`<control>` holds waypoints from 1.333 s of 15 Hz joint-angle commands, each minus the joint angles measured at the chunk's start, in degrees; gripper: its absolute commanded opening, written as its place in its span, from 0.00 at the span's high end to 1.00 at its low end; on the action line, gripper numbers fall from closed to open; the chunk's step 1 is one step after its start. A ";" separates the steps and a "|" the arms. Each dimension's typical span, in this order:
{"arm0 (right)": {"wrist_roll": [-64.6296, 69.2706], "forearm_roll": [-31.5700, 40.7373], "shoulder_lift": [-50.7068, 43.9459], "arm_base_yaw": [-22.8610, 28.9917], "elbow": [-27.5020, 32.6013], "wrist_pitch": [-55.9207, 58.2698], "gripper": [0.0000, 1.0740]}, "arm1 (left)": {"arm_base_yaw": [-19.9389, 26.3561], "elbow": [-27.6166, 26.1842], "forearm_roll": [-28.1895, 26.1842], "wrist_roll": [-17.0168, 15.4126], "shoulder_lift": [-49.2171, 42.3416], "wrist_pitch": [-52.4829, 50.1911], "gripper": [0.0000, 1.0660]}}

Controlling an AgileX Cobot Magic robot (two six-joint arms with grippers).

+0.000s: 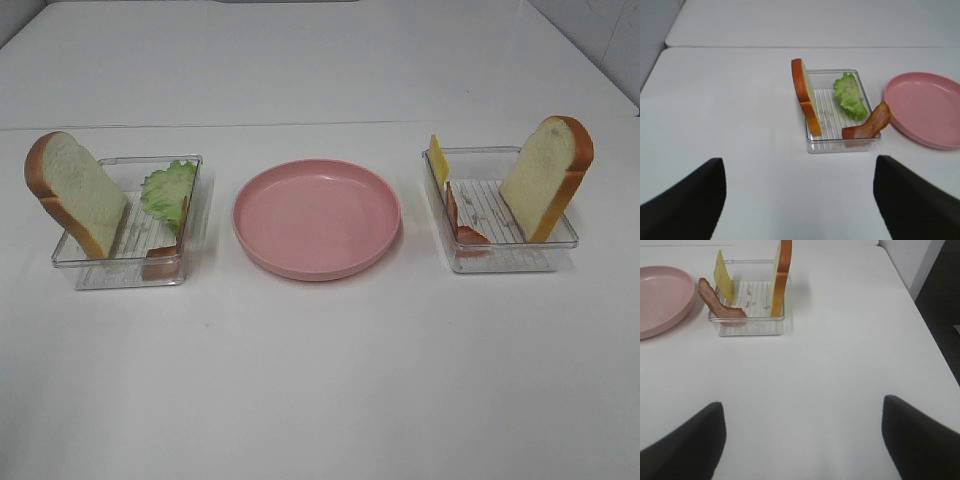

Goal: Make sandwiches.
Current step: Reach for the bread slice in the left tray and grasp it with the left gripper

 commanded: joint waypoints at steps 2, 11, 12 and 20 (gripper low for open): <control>-0.29 0.00 -0.69 -0.46 0.00 -0.74 0.25 | 0.17 -10.49 -3.32 -0.52 20.00 -0.74 0.28; -0.29 0.00 -0.69 -0.46 0.00 -0.74 0.25 | 0.17 -48.59 -2.98 -0.52 71.39 18.28 0.28; -0.29 0.00 -0.69 -0.46 0.00 -0.74 0.25 | 0.17 -51.85 -2.86 -0.52 76.26 18.22 0.28; -0.29 0.00 -0.69 -0.46 0.00 -0.74 0.25 | -0.11 -57.75 -1.43 -0.52 89.84 10.89 0.28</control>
